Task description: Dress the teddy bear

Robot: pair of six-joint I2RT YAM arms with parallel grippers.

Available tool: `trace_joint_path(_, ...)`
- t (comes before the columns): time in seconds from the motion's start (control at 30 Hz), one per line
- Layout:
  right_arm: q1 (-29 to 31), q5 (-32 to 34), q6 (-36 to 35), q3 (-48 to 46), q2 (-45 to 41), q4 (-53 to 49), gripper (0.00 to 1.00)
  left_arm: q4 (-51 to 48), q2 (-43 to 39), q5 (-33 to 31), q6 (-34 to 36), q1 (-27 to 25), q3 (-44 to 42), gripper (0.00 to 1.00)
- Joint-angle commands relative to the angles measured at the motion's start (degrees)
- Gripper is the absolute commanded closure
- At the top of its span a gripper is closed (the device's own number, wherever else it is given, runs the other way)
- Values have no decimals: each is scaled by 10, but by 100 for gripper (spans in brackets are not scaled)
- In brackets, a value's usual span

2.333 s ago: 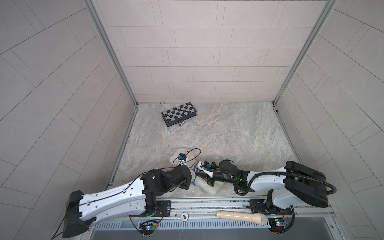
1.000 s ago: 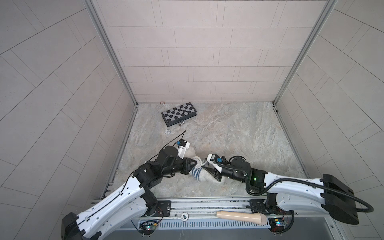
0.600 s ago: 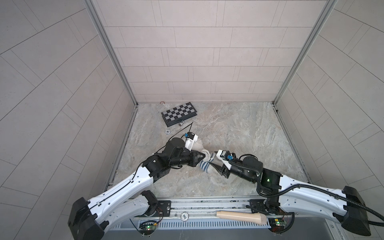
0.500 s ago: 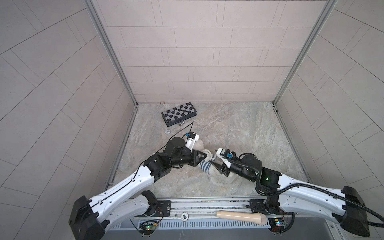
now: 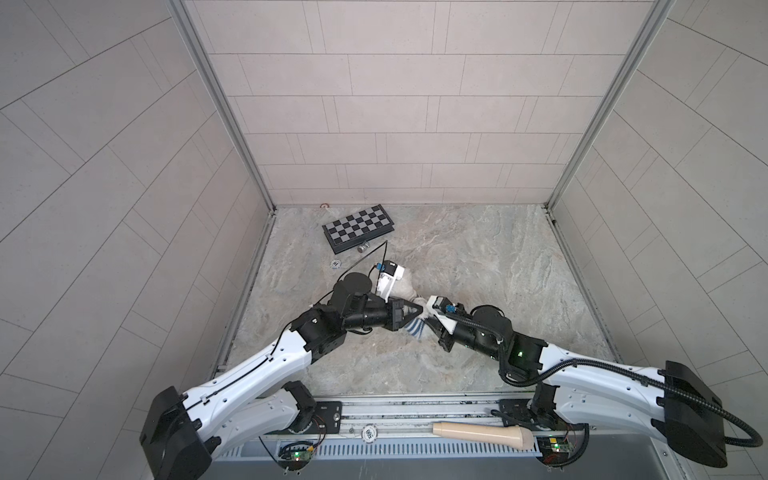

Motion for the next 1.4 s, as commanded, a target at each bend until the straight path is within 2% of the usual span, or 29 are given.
trace_joint_path(0.0,-19,6,20,-33,5,21,92,74,-14,37,-15,-6,26,100)
trace_joint_path(0.1,-34,5,33,-56,2,41,96,95,-12,45,-29,-5,23,100)
trace_joint_path(0.33,-43,5,29,-66,-13,35,94,140,-7,62,-54,-3,8,100)
trace_joint_path(0.43,-42,4,21,-69,-19,30,90,88,-10,44,-20,1,11,100)
trace_joint_path(0.57,-42,2,2,-62,-7,7,89,-58,1,-23,82,8,10,100)
trace_joint_path(0.67,-40,-10,6,-57,25,9,90,-58,28,-45,93,12,-29,100)
trace_joint_path(0.77,-35,-30,15,-45,68,16,84,-30,47,-61,89,12,-62,100)
trace_joint_path(0.87,-24,-45,29,-36,101,29,74,-30,57,-83,85,16,-88,100)
trace_joint_path(0.97,-16,-53,46,-34,104,45,61,-43,62,-90,86,21,-113,100)
trace_joint_path(1.07,-10,-57,44,-14,81,10,55,-64,56,-104,93,21,-131,100)
trace_joint_path(1.23,-9,-52,41,39,50,-59,56,-86,32,-123,98,21,-154,100)
trace_joint_path(1.37,-9,-47,42,71,78,-81,60,-102,17,-142,104,21,-164,100)
